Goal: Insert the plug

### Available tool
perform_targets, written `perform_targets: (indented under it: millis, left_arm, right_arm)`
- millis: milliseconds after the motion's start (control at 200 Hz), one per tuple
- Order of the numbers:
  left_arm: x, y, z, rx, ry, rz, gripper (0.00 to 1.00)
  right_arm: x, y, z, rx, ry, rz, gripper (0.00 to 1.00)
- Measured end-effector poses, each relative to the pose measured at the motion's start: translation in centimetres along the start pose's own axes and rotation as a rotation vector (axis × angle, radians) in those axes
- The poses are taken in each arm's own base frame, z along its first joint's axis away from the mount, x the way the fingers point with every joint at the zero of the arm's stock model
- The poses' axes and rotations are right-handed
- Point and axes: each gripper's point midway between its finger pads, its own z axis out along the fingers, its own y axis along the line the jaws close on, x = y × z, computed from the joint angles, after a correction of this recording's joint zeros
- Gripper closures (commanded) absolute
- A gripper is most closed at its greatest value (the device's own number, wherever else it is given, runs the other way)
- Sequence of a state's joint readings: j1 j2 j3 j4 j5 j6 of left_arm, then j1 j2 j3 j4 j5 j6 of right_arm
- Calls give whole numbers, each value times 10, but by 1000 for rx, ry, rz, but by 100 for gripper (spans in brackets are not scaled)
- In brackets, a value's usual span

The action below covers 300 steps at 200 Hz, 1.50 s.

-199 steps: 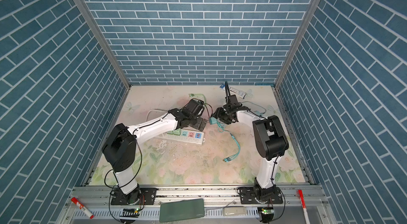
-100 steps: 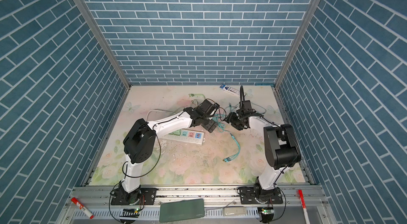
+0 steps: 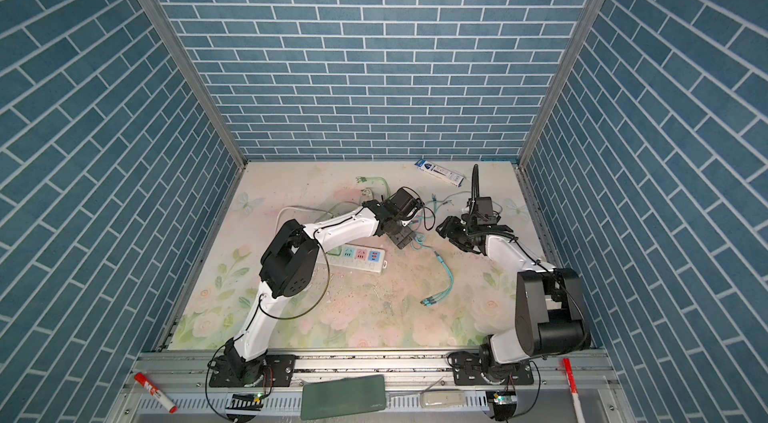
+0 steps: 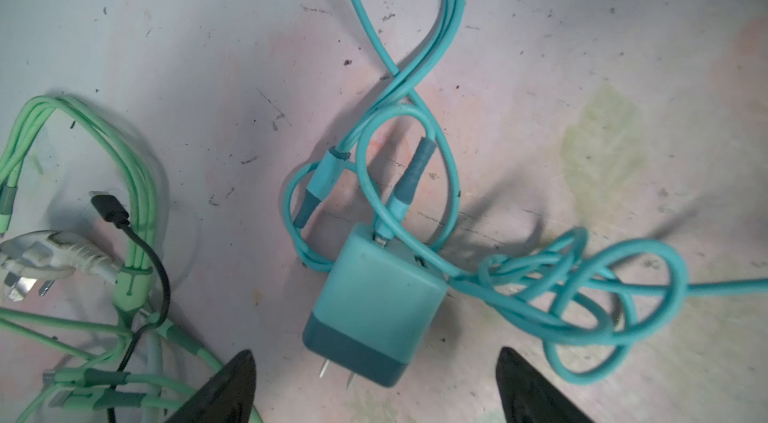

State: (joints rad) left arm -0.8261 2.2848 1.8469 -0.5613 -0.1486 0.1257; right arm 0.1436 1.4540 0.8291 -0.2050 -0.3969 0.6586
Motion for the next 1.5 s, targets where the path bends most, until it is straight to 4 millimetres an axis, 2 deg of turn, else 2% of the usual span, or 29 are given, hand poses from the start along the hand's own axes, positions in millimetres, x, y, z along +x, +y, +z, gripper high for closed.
perform_targets:
  millis: [145, 300, 450, 590, 740, 890, 1085, 1300, 1500]
  left_arm:
    - [-6, 1, 11, -15, 7, 27, 10]
    - [-4, 1, 19, -20, 28, 53, 12]
    - [-5, 3, 20, -30, 31, 67, 12]
    - [-6, 2, 21, -23, 30, 83, 17]
    - [-9, 1, 24, -12, 30, 102, 27]
    - [-9, 1, 26, -2, 34, 114, 44]
    - [-6, 2, 27, 19, 43, 112, 55]
    - [-5, 2, 28, 41, 44, 107, 66]
    - [-2, 3, 25, 95, 32, 86, 68]
  right_arm:
    - [-2, -6, -7, 3, -16, 6, 39]
    - [-5, -8, -13, 2, -33, 10, 39]
    - [-7, -7, -18, -3, -44, 9, 40]
    - [-6, -8, -21, -4, -47, 1, 40]
    - [-4, -11, -25, -2, -52, 4, 41]
    - [-2, -15, -27, 2, -54, 10, 41]
    - [-1, -16, -29, 4, -56, 10, 42]
    - [2, -17, -29, -1, -52, 13, 42]
    - [5, -14, -34, -16, -50, 8, 42]
